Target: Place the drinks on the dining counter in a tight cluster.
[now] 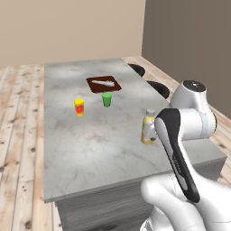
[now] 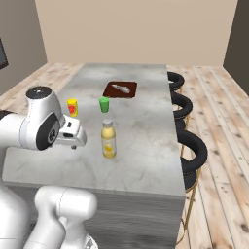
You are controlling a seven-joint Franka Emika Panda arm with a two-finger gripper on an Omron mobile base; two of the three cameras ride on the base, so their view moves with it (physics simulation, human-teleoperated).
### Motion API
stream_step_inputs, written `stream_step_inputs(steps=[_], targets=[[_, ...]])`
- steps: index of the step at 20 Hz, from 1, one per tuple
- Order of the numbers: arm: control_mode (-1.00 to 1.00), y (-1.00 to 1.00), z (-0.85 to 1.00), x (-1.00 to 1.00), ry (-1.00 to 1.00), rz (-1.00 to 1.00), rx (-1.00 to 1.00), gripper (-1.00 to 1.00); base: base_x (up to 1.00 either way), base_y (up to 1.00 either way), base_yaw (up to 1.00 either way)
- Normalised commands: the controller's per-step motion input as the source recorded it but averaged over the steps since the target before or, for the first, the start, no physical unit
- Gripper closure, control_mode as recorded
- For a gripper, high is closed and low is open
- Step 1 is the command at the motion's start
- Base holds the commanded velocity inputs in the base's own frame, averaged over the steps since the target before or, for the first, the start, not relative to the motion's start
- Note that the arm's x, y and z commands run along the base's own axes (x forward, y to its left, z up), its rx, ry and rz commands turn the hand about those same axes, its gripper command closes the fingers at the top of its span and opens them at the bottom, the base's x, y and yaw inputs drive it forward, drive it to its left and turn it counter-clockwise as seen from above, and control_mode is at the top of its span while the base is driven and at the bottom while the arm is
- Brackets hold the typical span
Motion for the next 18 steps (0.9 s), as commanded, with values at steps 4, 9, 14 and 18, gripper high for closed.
stream_step_inputs(steps=[4, 9, 14, 18], targets=[[-1.00, 0.00, 0.00, -0.47, 0.00, 0.00, 0.00, -1.00, 0.00, 0.00, 0.00], [1.00, 0.02, 0.00, -0.15, -0.02, 0.00, 0.00, -1.00, -0.67, 0.60, 0.21], [1.00, 0.00, 0.00, 0.00, 0.00, 0.00, 0.00, -1.00, -0.40, 1.00, 0.54], [1.00, 0.00, 0.00, 0.00, 0.00, 0.00, 0.00, -1.00, -0.01, 1.00, 0.60]])
